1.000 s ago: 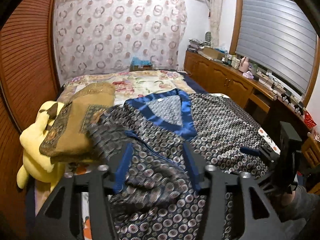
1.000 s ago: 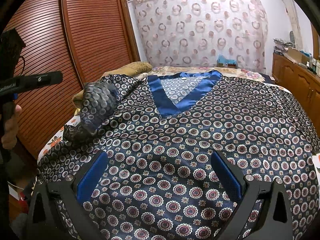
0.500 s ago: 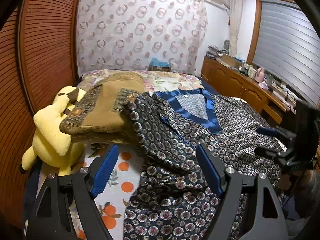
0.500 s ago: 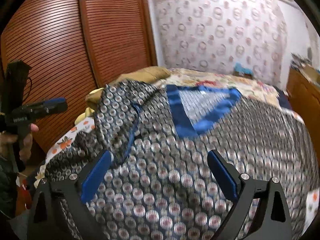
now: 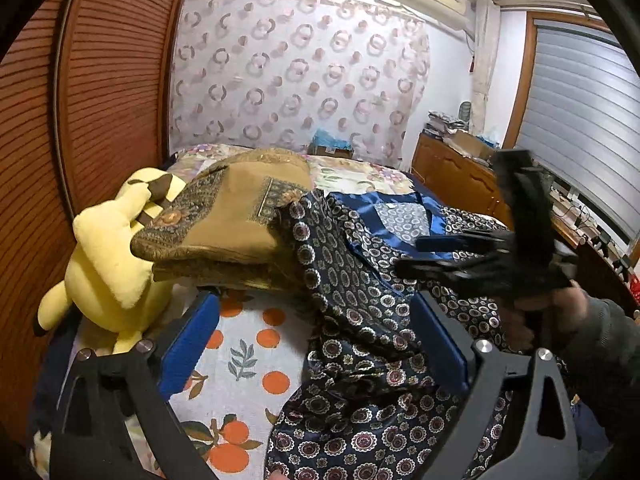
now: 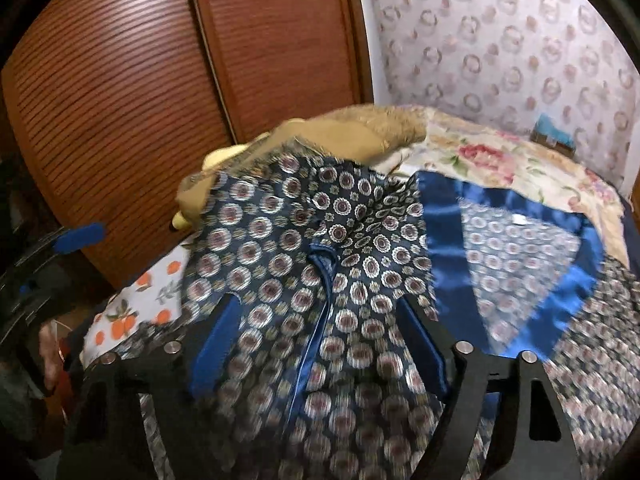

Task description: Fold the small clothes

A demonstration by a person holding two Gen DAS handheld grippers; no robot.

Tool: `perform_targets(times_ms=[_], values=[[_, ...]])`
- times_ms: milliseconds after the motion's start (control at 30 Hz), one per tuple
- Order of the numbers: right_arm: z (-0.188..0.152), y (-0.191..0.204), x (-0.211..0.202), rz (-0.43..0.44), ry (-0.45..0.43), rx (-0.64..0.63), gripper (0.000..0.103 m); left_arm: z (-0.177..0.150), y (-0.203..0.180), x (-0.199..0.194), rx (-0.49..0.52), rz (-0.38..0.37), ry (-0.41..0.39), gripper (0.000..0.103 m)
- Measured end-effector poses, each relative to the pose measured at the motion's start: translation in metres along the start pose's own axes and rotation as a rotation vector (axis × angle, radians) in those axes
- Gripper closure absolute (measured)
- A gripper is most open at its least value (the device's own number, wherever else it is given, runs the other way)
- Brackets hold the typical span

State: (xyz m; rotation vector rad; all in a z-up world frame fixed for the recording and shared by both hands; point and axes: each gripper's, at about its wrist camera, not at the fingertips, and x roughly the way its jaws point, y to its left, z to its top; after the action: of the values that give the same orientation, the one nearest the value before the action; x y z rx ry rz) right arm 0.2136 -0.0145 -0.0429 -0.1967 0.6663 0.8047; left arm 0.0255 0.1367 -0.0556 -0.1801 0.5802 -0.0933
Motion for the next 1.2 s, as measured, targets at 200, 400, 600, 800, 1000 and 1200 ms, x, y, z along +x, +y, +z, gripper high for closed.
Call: perform_targets(times_ms=[200, 400, 600, 800, 1000, 1200], values=[[0.019, -0.02, 0.054, 0.05, 0.058, 0.061, 0.046, -0.006, 0.002, 0.008, 0.007, 0.019, 0.007, 0.007], [0.035, -0.02, 0.085, 0.06, 0.066, 0.045, 0.077, -0.007, 0.004, 0.007, 0.006, 0.026, -0.042, 0.007], [0.032, -0.015, 0.065, 0.085, 0.008, 0.015, 0.098, -0.004, 0.007, 0.005, -0.023, 0.032, -0.077, 0.007], [0.03, -0.031, 0.009, -0.024, -0.11, 0.06, 0.099, -0.005, -0.001, 0.009, -0.015, 0.031, -0.061, 0.007], [0.017, -0.044, -0.009, -0.207, -0.056, 0.06, 0.099, -0.009, -0.002, 0.018, -0.009, 0.047, -0.023, 0.007], [0.006, -0.041, -0.012, -0.273, -0.033, 0.06, 0.085, -0.018, -0.004, 0.029, 0.001, 0.067, 0.047, 0.007]])
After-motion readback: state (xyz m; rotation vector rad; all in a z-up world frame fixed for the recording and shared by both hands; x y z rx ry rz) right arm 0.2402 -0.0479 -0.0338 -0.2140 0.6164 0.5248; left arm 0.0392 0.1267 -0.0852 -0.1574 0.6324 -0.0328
